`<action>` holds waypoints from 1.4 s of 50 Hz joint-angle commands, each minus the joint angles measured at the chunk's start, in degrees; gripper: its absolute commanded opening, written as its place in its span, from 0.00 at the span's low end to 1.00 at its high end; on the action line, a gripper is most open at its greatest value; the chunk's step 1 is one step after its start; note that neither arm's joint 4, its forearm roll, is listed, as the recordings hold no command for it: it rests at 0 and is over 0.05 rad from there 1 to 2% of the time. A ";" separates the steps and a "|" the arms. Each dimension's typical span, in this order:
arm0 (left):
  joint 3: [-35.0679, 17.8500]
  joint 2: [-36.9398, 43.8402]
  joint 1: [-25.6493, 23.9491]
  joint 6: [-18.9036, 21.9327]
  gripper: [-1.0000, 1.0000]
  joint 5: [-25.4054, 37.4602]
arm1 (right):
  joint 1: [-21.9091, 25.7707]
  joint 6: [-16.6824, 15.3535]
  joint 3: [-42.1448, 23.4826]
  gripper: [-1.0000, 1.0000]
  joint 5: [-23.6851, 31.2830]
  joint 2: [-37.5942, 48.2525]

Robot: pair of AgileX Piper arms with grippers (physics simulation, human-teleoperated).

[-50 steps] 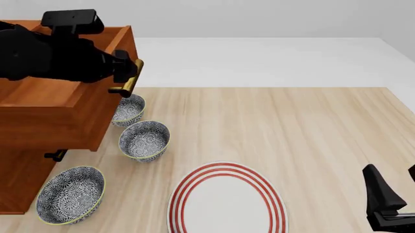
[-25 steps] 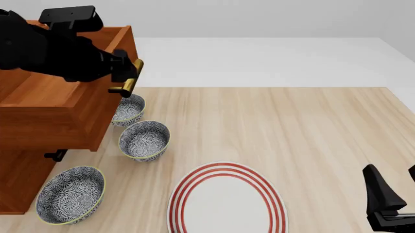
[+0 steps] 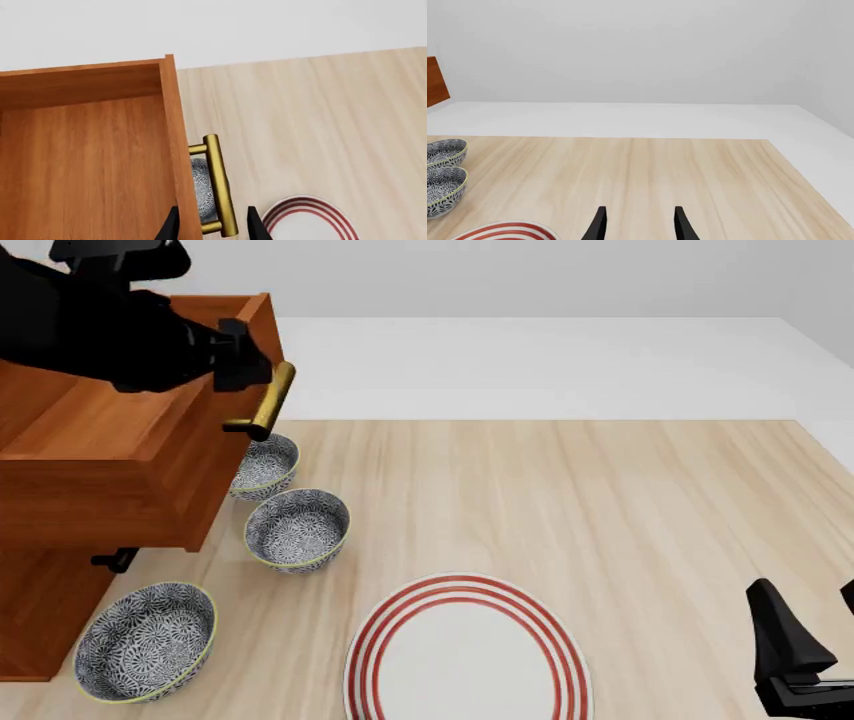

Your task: Open the top drawer of the cabinet.

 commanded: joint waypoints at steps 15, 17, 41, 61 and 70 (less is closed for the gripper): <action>-3.93 -1.90 -1.12 2.41 1.00 1.21 | 0.00 0.00 0.00 1.00 0.00 0.00; -4.13 -2.07 -1.10 2.39 1.00 1.44 | 0.00 0.00 0.00 1.00 0.00 0.00; -5.92 -4.12 -0.95 3.20 1.00 3.47 | 0.00 0.01 0.00 1.00 0.00 0.00; -5.18 -7.40 -1.69 2.92 1.00 4.55 | 0.01 -0.01 0.00 1.00 0.00 0.00; -5.10 -9.04 -2.58 2.96 1.00 5.03 | 0.00 0.00 0.00 1.00 0.00 0.00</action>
